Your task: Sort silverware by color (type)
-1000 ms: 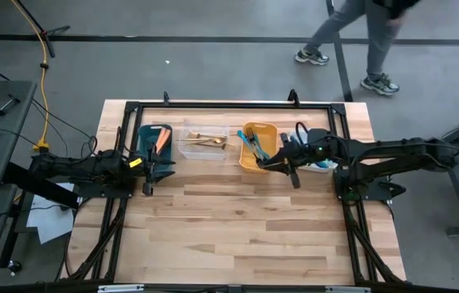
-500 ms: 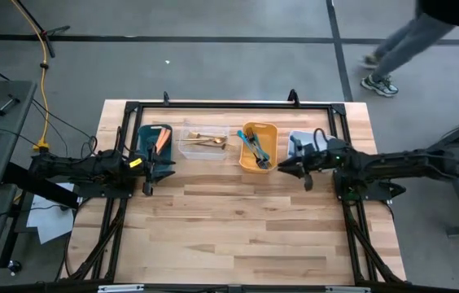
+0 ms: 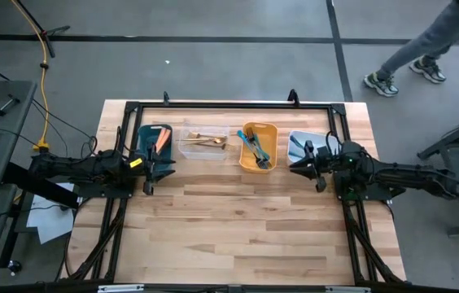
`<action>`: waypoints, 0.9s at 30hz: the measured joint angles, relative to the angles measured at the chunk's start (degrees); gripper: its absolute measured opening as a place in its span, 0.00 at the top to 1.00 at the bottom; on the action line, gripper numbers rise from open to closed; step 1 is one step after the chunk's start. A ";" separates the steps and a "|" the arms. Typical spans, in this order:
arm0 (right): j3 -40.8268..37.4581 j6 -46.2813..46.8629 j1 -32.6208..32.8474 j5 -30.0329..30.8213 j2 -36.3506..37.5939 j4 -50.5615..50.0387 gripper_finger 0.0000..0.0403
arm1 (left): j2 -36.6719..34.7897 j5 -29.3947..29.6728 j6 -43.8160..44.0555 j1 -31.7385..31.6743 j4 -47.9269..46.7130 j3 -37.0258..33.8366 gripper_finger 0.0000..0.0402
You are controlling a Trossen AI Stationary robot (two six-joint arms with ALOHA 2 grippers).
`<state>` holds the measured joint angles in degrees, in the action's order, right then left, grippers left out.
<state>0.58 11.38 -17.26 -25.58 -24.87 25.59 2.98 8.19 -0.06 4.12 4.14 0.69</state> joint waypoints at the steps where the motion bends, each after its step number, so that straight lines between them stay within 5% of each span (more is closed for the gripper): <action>1: 0.00 -0.58 0.00 0.01 0.75 -0.88 0.85 | 0.00 -0.02 0.21 0.00 0.00 0.00 0.64; 19: -0.04 -5.87 0.00 -0.15 2.88 -9.83 0.85 | 0.00 0.91 0.35 0.00 -0.09 0.00 0.64; 27: -0.03 5.62 0.04 11.86 2.62 -22.90 0.85 | 0.00 0.93 0.39 0.00 -0.07 0.00 0.64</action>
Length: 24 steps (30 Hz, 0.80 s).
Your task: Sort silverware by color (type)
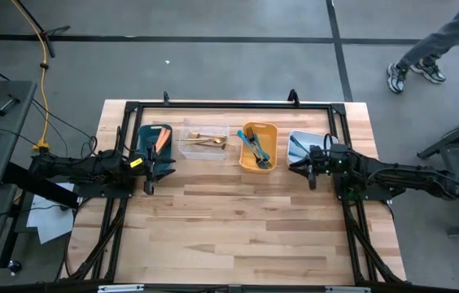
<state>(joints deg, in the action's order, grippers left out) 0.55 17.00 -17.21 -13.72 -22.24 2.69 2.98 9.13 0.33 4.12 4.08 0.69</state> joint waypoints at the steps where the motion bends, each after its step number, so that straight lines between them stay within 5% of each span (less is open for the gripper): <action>1: 0.03 0.67 0.00 1.16 -0.22 -0.17 0.85 | 0.00 0.00 0.02 0.00 0.00 0.00 0.64; 24: 0.10 0.98 0.00 3.94 -0.55 -0.82 0.85 | 0.00 0.04 0.01 0.00 0.03 0.02 0.64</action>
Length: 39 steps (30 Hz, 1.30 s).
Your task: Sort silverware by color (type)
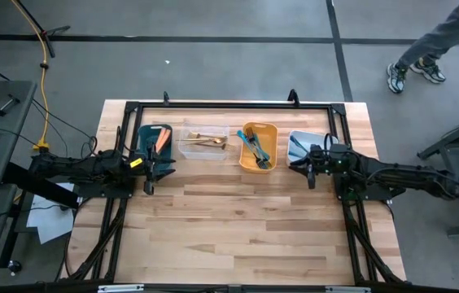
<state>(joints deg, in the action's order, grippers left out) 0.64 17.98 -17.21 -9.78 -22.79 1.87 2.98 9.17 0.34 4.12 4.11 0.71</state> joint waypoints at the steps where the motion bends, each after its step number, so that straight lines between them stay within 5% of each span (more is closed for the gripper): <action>1: 0.00 -0.01 0.00 0.00 0.32 -0.02 0.85 | 0.00 0.00 0.00 0.00 -0.01 0.00 0.64; 20: 0.02 -0.02 0.00 0.00 22.46 -0.02 0.85 | -2.28 0.00 0.00 0.04 -0.02 0.02 0.64; 39: -0.09 -0.02 1.90 -0.20 22.76 0.55 0.85 | -2.78 0.17 0.02 0.07 -2.20 0.02 0.64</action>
